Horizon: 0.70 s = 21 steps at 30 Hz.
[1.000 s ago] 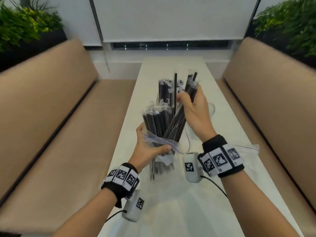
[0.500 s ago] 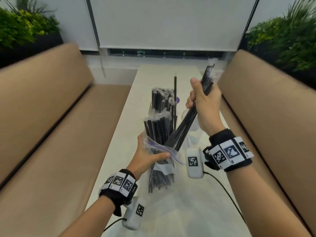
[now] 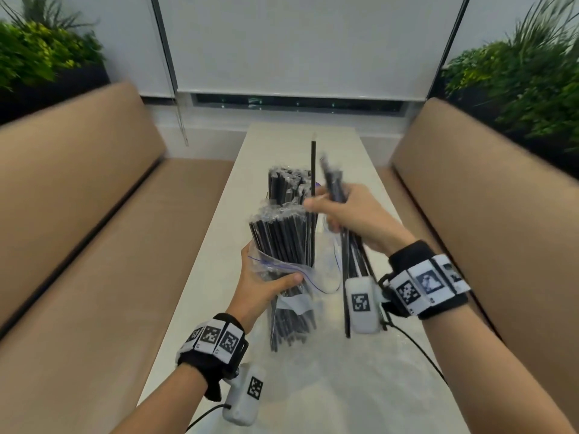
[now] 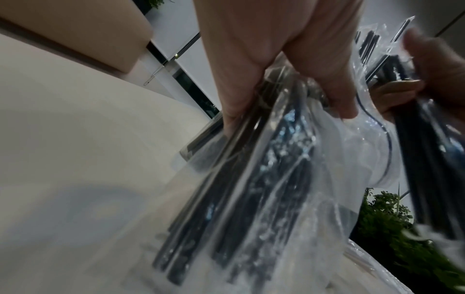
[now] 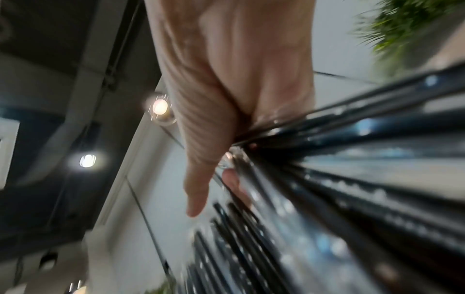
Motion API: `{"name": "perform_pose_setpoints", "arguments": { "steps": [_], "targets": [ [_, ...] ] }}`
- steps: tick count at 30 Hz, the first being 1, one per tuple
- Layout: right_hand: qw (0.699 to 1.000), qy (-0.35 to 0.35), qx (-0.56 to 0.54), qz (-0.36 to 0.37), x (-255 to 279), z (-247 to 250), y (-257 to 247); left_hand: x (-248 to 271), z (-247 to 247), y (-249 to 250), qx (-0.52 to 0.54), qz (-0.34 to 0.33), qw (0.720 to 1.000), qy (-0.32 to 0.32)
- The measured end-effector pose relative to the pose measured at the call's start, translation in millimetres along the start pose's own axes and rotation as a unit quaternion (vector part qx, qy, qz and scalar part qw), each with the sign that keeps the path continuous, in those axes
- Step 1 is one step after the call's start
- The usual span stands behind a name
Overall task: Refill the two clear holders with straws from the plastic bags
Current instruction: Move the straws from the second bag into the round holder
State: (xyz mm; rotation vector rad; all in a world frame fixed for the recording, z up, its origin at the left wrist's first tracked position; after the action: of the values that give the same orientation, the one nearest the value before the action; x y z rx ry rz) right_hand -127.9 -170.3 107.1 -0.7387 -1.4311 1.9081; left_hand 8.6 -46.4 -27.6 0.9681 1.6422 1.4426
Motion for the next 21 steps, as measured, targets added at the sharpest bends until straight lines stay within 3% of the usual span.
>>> {"name": "perform_pose_setpoints", "arguments": {
  "steps": [5,10,14,21],
  "targets": [
    [0.995,0.025,0.086,0.033,-5.6,-13.3,11.7,3.2,1.8,2.4,-0.005,-0.014,1.0,0.0],
    [0.991,0.059,0.081,0.087,-11.8,-0.2,-9.5,6.1,6.3,1.0,0.004,-0.01,1.0,0.01],
    [0.992,0.094,0.027,0.085,-18.4,6.3,-18.2,6.9,7.9,-1.1,0.008,-0.004,1.0,0.013],
    [0.995,0.035,-0.004,0.091,-1.2,-23.2,15.3,4.1,6.5,-0.4,0.049,0.026,0.997,0.047]
  ]
}}
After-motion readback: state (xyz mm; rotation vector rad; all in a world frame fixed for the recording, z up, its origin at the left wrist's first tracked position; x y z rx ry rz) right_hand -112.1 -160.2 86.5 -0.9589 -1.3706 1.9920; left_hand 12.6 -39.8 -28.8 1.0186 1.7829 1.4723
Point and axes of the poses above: each hand's wrist, its own x-axis away from the middle knuckle, its own z-axis out of the back of the hand, y = z × x, the point moved 1 cm from there along -x, towards the middle knuckle, and after that the axes turned 4 degrees about -x, right-handed, at the moved point
